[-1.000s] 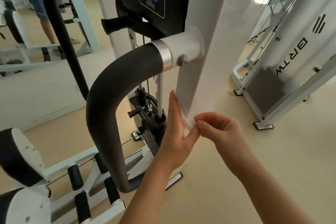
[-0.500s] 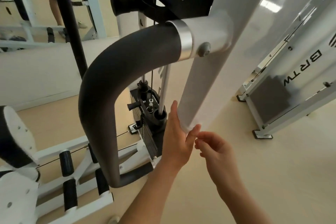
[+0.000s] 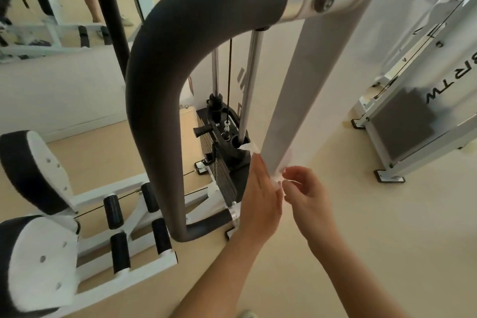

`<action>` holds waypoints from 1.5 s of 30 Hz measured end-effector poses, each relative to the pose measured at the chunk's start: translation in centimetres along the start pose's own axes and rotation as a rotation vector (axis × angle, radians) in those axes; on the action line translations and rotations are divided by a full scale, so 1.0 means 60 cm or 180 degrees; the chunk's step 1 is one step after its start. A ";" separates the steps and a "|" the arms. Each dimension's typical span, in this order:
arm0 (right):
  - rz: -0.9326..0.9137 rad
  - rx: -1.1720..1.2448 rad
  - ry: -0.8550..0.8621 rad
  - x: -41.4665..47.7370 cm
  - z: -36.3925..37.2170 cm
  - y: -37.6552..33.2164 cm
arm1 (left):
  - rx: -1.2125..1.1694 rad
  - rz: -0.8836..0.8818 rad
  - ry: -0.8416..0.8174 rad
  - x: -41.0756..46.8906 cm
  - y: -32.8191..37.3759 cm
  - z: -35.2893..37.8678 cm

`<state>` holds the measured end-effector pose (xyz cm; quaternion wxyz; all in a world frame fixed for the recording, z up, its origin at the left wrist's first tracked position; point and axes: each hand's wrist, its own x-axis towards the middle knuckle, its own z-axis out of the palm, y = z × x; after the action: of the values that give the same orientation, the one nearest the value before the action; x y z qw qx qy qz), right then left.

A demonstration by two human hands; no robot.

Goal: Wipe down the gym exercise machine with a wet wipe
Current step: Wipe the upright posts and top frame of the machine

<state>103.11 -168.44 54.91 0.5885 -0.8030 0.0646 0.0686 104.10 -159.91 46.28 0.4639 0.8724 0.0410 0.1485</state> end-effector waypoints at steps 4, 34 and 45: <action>0.0354 -0.0207 -0.0137 0.004 0.033 0.030 | 0.0557 -0.0533 -0.0626 -0.028 -0.083 0.038; -0.3345 -0.0083 0.1010 0.164 0.200 0.473 | 0.3681 0.1822 0.0580 -0.118 -0.404 0.066; -0.2908 0.0817 0.0252 0.164 0.183 0.519 | 0.4071 0.2416 0.0522 -0.142 -0.422 0.062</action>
<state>106.65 -167.49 20.64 0.6500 -0.6720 -0.2647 -0.2364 98.75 -150.30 21.65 -0.2216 0.9123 -0.1501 0.3101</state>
